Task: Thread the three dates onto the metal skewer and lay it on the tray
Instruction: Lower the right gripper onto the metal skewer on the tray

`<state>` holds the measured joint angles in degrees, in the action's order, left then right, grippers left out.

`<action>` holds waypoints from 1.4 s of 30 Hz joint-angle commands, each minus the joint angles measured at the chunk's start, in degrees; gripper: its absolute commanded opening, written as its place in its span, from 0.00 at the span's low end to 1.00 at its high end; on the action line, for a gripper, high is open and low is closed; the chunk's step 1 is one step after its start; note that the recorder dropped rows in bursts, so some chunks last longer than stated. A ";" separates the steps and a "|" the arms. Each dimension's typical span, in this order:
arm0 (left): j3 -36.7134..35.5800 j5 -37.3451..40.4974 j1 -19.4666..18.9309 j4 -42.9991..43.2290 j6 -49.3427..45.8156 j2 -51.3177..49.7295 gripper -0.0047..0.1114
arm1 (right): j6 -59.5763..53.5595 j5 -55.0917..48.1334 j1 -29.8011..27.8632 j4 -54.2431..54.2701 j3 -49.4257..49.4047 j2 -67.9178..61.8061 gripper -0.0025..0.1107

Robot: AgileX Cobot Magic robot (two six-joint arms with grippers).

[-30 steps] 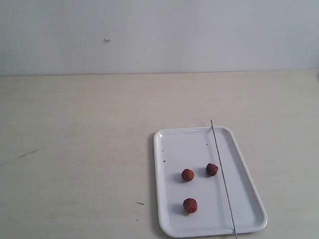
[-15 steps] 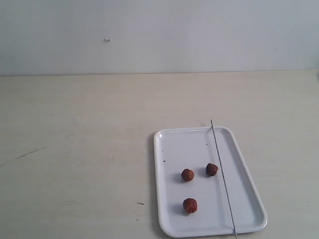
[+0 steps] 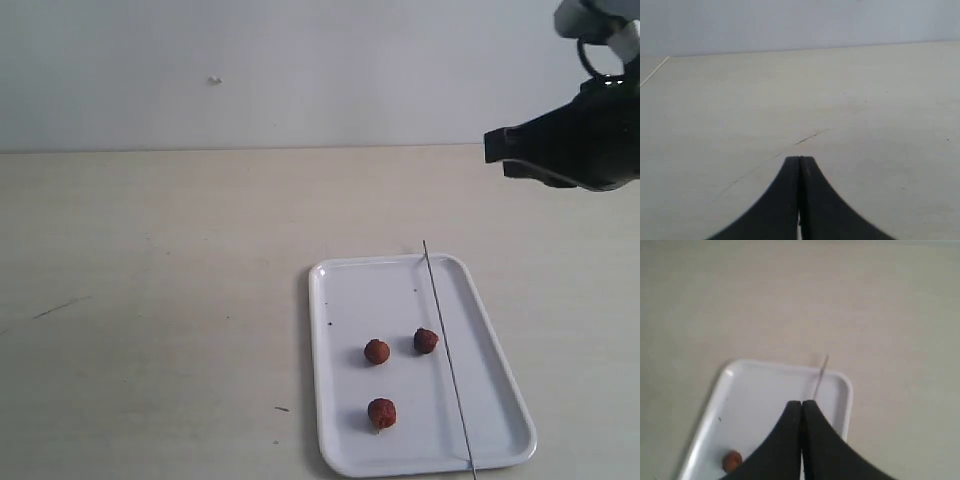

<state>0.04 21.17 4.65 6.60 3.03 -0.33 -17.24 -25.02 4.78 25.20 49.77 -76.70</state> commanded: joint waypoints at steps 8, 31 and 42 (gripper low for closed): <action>-0.04 -0.25 -0.08 0.08 0.38 0.33 0.04 | 22.74 -35.88 0.46 -28.48 12.85 -8.68 0.02; -0.04 -0.25 -0.08 0.08 0.38 0.33 0.04 | 36.69 -25.04 15.94 -22.33 4.23 -17.15 0.31; -0.04 -0.25 -0.08 0.08 0.38 0.33 0.04 | 39.74 -15.16 18.59 -22.77 2.54 -22.25 0.33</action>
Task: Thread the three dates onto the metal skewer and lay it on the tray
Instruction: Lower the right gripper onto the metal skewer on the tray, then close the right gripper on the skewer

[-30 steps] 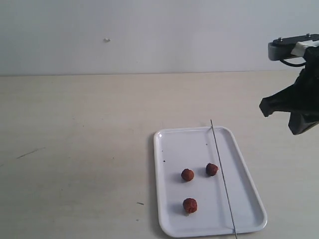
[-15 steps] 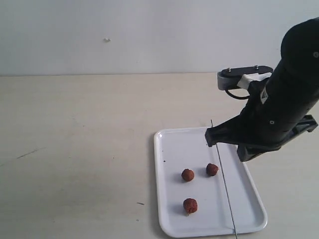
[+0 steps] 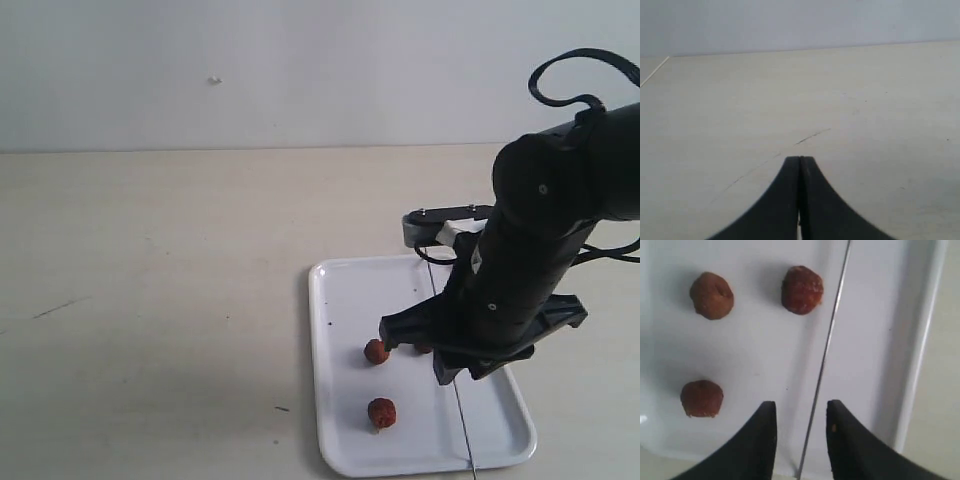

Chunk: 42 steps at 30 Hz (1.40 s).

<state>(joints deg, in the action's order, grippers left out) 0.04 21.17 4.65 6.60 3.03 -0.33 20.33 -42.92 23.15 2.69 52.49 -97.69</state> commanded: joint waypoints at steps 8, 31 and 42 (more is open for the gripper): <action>-0.04 -0.25 -0.08 0.08 0.38 0.33 0.04 | 3.74 4.08 0.21 -3.53 -0.18 -3.18 0.33; -0.04 -0.25 -0.08 0.08 0.38 0.33 0.04 | 7.93 11.61 0.21 -6.27 -5.62 -3.18 0.33; -0.04 -0.25 -0.08 0.08 0.38 0.33 0.04 | 7.98 13.99 0.21 -6.37 -6.93 -3.18 0.33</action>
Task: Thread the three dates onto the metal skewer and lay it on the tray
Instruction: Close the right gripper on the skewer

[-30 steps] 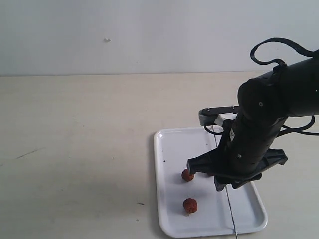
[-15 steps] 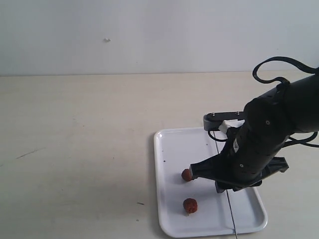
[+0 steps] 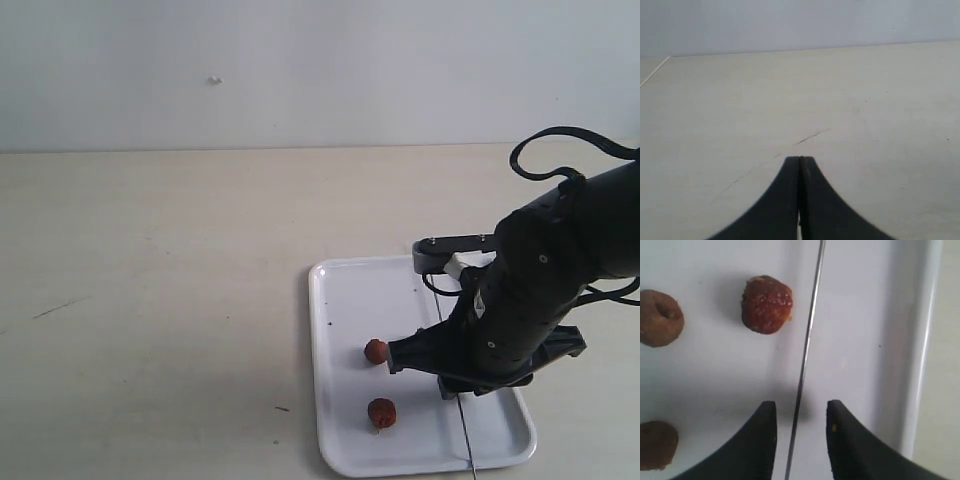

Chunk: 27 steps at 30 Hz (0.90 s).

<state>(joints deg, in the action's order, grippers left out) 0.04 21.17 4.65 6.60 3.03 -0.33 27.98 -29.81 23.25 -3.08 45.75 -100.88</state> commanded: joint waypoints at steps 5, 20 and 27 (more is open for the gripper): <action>-0.04 -0.25 -0.08 0.08 0.38 0.33 0.04 | 0.33 0.22 0.11 -0.49 -0.18 0.01 0.33; -0.04 -0.25 -0.08 0.08 0.38 0.33 0.04 | -0.45 -0.52 0.11 0.17 -0.30 -3.50 0.32; -0.04 -0.25 -0.08 0.08 0.38 0.33 0.04 | -0.32 1.13 0.11 0.17 -0.30 -3.69 0.04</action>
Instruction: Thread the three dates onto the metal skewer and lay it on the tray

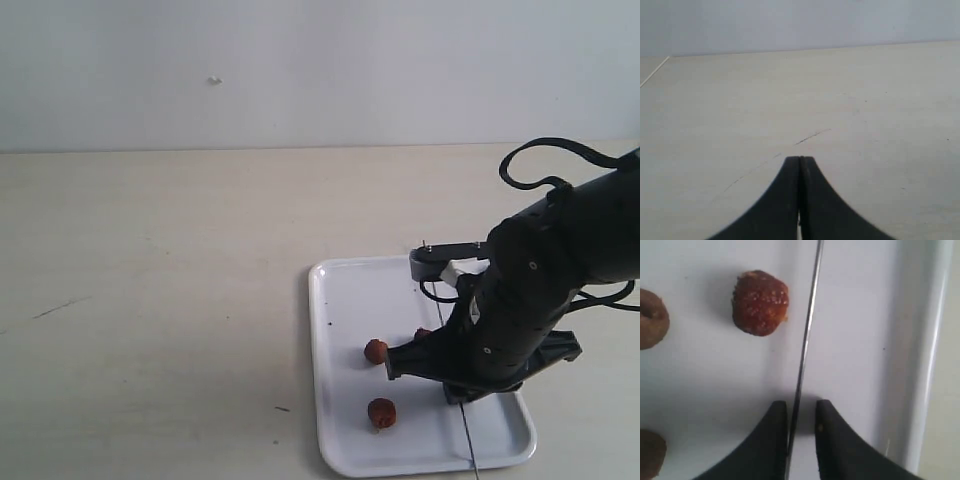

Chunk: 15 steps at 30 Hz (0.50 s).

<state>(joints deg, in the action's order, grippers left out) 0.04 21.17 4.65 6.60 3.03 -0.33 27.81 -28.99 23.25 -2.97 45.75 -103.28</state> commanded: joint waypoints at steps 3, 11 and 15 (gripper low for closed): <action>-0.04 -0.25 -0.08 0.08 0.38 0.33 0.04 | -0.16 0.20 0.11 0.06 -0.30 -1.28 0.02; -0.04 -0.25 -0.08 0.08 0.38 0.33 0.04 | 0.84 -5.64 0.11 -1.51 -0.18 6.56 0.02; -0.04 -0.25 -0.08 0.08 0.38 0.33 0.04 | 1.12 -8.72 0.11 -1.93 -0.18 13.29 0.02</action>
<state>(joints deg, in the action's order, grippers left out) 0.04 21.17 4.65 6.60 3.03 -0.33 28.39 -35.23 23.25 -3.99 45.65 -94.63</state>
